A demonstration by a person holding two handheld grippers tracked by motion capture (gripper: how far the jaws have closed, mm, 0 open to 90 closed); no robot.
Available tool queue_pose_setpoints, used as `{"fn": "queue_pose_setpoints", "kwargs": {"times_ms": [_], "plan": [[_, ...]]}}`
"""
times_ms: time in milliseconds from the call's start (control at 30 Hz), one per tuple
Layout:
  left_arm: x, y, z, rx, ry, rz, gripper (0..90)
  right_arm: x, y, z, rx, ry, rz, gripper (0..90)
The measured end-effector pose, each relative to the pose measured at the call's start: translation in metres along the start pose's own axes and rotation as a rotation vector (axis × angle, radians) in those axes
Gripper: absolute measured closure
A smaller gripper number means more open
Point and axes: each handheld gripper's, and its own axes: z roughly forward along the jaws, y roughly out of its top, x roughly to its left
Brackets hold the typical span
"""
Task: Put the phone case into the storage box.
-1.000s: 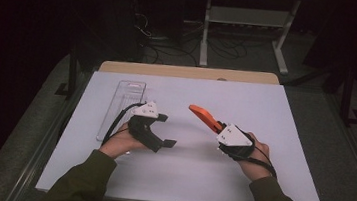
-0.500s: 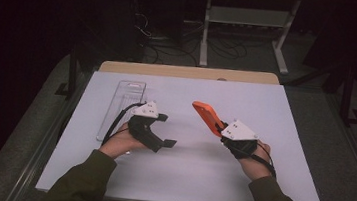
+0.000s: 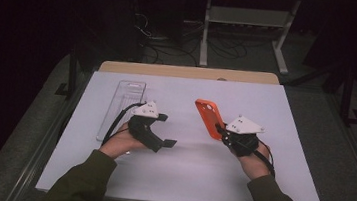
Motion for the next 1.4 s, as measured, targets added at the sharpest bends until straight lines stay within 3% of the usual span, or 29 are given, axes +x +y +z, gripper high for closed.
{"fn": "queue_pose_setpoints", "kwargs": {"times_ms": [200,300,433,700,967,1400], "plan": [[0.000,0.000,0.000,-0.002,0.003,0.000,0.0,-0.004,-0.001,0.001,0.005,0.021,0.052,81.2],[0.000,0.000,0.001,-0.002,0.006,0.000,0.0,-0.006,-0.001,0.000,-0.001,0.043,0.115,81.2],[0.000,0.000,0.001,-0.002,0.013,-0.005,0.0,-0.007,-0.002,0.000,0.001,0.050,0.147,81.2],[0.000,0.000,0.001,0.008,0.015,0.006,0.0,-0.006,-0.004,-0.005,0.005,0.043,0.151,81.1],[0.000,0.000,0.001,0.001,0.022,-0.004,0.0,-0.002,-0.008,-0.013,0.017,0.038,0.179,81.2],[-0.002,0.008,0.002,-0.009,0.033,-0.035,0.0,0.001,-0.009,-0.011,0.013,0.044,0.171,81.1]]}}
